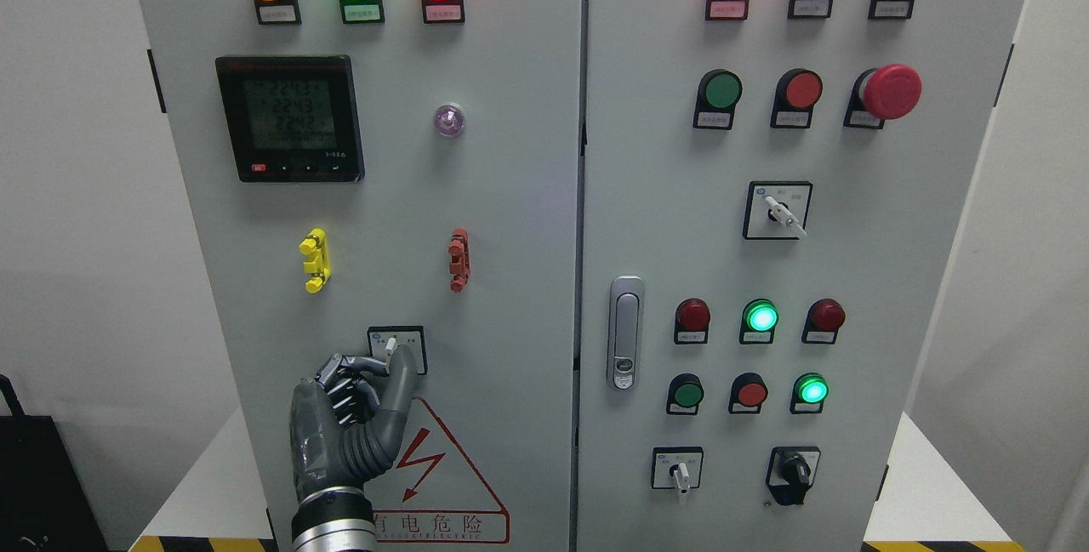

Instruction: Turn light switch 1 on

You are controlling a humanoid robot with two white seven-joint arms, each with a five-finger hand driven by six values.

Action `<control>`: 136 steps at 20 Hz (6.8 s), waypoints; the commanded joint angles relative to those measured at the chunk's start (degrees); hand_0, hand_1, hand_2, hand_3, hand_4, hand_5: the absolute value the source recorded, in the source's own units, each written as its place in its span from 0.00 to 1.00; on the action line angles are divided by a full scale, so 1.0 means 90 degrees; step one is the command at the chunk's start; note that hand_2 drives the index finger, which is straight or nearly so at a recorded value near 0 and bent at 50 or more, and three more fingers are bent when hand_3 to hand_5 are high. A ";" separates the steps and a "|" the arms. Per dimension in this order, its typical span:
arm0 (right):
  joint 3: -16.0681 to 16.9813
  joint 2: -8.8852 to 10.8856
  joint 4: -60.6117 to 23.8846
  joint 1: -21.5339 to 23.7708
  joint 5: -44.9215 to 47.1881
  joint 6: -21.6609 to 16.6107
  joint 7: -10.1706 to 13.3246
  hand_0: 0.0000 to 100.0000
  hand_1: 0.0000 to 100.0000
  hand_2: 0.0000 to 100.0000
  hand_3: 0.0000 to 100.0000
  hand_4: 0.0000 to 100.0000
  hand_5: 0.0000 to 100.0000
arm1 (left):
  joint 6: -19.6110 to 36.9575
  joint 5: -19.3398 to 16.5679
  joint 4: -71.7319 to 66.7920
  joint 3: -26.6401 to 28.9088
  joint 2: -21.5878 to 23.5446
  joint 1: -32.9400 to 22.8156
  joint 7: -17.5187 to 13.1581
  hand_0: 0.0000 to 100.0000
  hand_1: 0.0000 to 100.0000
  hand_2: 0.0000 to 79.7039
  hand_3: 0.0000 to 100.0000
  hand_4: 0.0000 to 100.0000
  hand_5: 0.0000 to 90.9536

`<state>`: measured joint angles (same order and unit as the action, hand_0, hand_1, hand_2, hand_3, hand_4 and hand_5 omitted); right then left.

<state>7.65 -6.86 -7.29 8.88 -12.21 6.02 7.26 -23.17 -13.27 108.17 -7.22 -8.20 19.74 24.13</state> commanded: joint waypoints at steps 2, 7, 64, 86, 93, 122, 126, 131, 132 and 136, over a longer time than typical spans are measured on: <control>0.0000 0.0000 0.0000 0.0000 -0.0001 -0.0005 -0.0044 0.05 0.00 0.00 0.00 0.00 0.00 | -0.0014 -0.0010 -0.0008 -0.0009 0.0002 -0.0006 -0.0005 0.35 0.54 0.75 1.00 0.99 0.95; 0.0000 0.0000 0.0000 0.0000 -0.0001 -0.0005 -0.0035 0.05 0.00 0.00 0.00 0.00 0.00 | -0.0014 -0.0010 -0.0008 -0.0009 0.0002 -0.0006 -0.0005 0.40 0.53 0.74 1.00 0.99 0.95; 0.0000 0.0000 0.0000 0.0000 -0.0001 -0.0005 -0.0035 0.05 0.00 0.00 0.00 0.00 0.00 | -0.0014 -0.0010 0.0002 -0.0038 0.0002 -0.0035 -0.0015 0.19 0.42 0.75 1.00 0.98 0.94; 0.0000 0.0000 0.0000 0.0000 -0.0001 -0.0005 -0.0035 0.05 0.00 0.00 0.00 0.00 0.00 | 0.2199 -0.0196 0.0110 -0.0019 0.0246 -0.1985 -0.0025 0.00 0.41 0.78 1.00 0.99 0.94; 0.0000 0.0000 0.0000 0.0000 -0.0001 -0.0005 -0.0044 0.05 0.00 0.00 0.00 0.00 0.00 | 0.4536 -0.0050 -0.1439 0.0410 0.0754 -0.4086 -0.0064 0.01 0.37 0.76 1.00 0.98 0.95; 0.0000 0.0000 0.0000 0.0000 -0.0001 -0.0005 -0.0035 0.05 0.00 0.00 0.00 0.00 0.00 | 0.2391 0.0654 -1.0515 0.0353 0.0520 -0.3542 -0.2934 0.14 0.10 0.00 0.00 0.05 0.00; 0.0000 0.0000 0.0000 0.0000 -0.0001 -0.0005 -0.0035 0.05 0.00 0.00 0.00 0.00 0.00 | 0.2291 0.0654 -1.0506 0.0333 0.0481 -0.3453 -0.3023 0.12 0.00 0.00 0.00 0.00 0.00; 0.0000 0.0000 0.0000 0.0000 0.0009 -0.0005 -0.0044 0.05 0.00 0.00 0.00 0.00 0.00 | 0.2320 0.0654 -1.0506 0.0323 0.0471 -0.3434 -0.3032 0.14 0.00 0.00 0.00 0.00 0.00; 0.0000 0.0000 0.0000 0.0000 -0.0001 -0.0005 -0.0044 0.05 0.00 0.00 0.00 0.00 0.00 | 0.2330 0.0654 -1.0506 0.0323 0.0471 -0.3424 -0.3032 0.14 0.00 0.00 0.00 0.00 0.00; 0.0000 0.0000 0.0000 0.0000 -0.0001 -0.0005 -0.0035 0.05 0.00 0.00 0.00 0.00 0.00 | 0.2379 0.0790 -1.0486 0.0343 0.0462 -0.3414 -0.3032 0.15 0.00 0.00 0.00 0.00 0.00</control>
<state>7.65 -6.85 -7.29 8.88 -12.21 6.02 6.91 -2.52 -7.16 17.92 -4.17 -3.28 -11.47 -3.14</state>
